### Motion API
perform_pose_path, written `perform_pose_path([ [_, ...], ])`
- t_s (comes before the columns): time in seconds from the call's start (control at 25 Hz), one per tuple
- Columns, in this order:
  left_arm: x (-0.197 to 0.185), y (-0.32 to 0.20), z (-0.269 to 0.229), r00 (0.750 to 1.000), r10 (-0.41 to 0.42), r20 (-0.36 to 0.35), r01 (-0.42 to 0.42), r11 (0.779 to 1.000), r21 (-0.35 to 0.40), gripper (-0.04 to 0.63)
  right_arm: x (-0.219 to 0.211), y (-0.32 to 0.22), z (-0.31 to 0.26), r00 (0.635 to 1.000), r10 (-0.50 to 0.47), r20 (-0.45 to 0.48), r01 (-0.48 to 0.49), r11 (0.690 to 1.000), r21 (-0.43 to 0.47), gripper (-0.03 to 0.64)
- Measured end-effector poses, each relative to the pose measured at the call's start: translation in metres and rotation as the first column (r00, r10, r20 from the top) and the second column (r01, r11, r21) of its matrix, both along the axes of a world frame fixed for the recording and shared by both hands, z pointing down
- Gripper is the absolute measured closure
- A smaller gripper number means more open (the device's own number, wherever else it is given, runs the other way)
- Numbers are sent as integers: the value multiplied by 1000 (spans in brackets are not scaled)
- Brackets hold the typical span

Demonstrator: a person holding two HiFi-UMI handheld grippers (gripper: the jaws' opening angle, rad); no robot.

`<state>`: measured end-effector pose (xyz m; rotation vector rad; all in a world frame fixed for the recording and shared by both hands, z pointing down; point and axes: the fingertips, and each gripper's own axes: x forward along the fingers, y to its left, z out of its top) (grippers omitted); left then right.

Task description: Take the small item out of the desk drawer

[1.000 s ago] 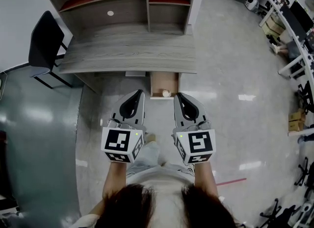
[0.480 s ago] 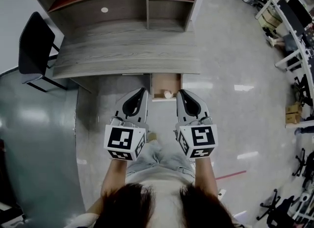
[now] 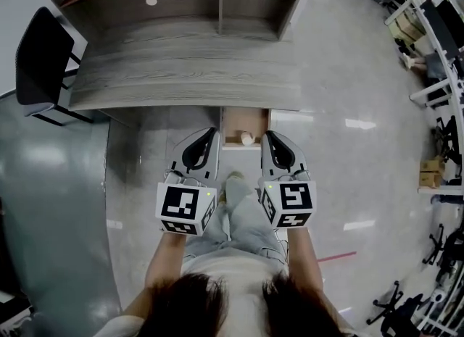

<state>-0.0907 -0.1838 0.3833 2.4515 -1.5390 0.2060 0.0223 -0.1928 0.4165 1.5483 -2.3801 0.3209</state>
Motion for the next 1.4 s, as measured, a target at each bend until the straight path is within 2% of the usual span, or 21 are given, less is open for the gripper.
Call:
perform_pose_path([
  [0.32,9,-32,25,999,-39,1,39,999,-31,578,4,-30,48,997,-25,-69,22,998,-54,588],
  [0.56,17,-49,43,999,-48,20,49,997,-56,578,5,-45,90,990,-89,-106,72,986,-153,588],
  [1.16,17,-86,102,996,-81,40,86,987,-135,578,3,-71,175,980,-150,-134,106,950,-292,586],
  [1.4,15,-92,123,994,-97,41,103,980,-170,579,-2,-74,209,974,-182,-132,125,927,-353,571],
])
